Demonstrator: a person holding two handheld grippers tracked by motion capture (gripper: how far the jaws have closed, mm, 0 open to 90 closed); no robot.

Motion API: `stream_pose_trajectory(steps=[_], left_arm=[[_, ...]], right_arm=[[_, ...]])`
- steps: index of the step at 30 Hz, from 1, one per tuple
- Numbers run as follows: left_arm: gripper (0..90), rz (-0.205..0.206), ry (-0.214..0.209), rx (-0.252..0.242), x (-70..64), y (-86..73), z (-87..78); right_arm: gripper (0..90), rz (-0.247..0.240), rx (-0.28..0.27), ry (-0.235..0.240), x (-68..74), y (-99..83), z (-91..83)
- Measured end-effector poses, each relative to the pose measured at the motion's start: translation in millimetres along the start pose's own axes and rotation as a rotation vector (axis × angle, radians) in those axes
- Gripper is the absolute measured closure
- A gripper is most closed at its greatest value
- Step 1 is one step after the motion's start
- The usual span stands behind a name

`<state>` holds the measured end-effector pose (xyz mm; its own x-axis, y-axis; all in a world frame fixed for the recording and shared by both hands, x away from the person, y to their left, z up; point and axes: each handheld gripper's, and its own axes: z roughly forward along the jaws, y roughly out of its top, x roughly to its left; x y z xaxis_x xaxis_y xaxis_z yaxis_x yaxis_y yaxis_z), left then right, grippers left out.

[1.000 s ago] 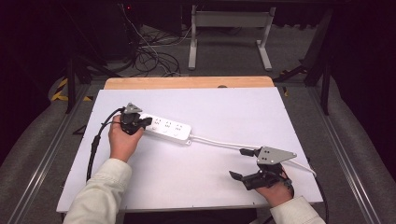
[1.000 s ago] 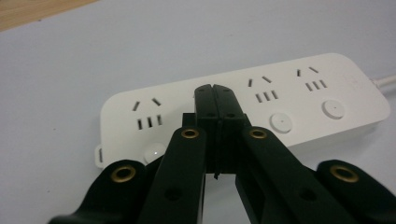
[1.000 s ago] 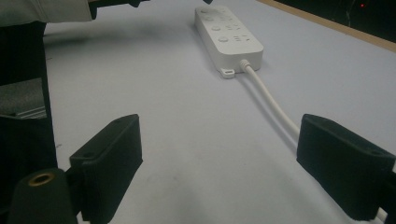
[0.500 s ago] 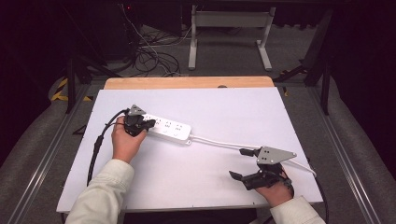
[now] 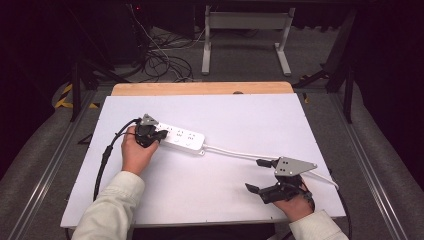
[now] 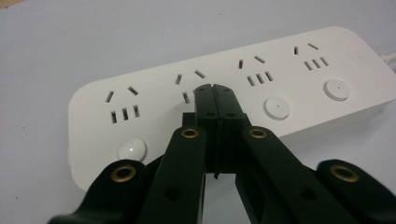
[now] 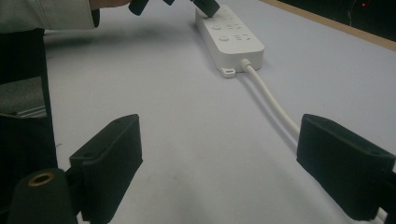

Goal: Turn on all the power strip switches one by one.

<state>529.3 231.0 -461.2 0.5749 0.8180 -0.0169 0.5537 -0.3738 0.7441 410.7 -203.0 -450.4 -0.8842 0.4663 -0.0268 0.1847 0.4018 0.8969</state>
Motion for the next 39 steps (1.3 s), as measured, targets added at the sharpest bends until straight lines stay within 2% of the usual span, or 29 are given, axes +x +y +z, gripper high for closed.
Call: stream_pose_trajectory(steps=[4,7,13,18,19,21,28,36,39], left_arm=[[90.0,0.022,0.018,-0.001,1.0,0.4,0.2],[90.0,0.004,0.005,-0.002,1.9,-0.2,0.5],[90.0,0.004,0.008,-0.002,2.3,-0.6,0.5],[90.0,0.007,0.010,0.002,1.2,-1.1,0.9],[90.0,0.023,0.022,0.004,1.4,-0.8,0.7],[90.0,0.014,0.017,0.004,0.3,-1.1,1.2],[90.0,0.026,0.027,-0.001,0.1,-2.6,1.5],[90.0,0.019,0.024,-0.002,0.5,-2.8,2.0],[90.0,0.001,0.014,0.000,0.6,-3.0,2.2]], right_arm=[[14.2,0.000,0.001,-0.001,0.3,0.1,0.0],[14.2,0.001,0.002,-0.001,0.3,0.1,0.1],[14.2,-0.002,0.003,0.000,0.4,0.0,0.1],[14.2,-0.002,0.002,0.001,0.7,0.0,0.2],[14.2,-0.002,0.002,0.001,0.7,0.0,0.2],[14.2,-0.002,0.002,0.001,0.7,0.0,0.3],[14.2,-0.003,0.003,0.002,0.8,0.0,0.3],[14.2,-0.005,0.004,0.002,1.3,0.1,0.4],[14.2,-0.005,0.004,0.004,1.5,0.1,0.6]])
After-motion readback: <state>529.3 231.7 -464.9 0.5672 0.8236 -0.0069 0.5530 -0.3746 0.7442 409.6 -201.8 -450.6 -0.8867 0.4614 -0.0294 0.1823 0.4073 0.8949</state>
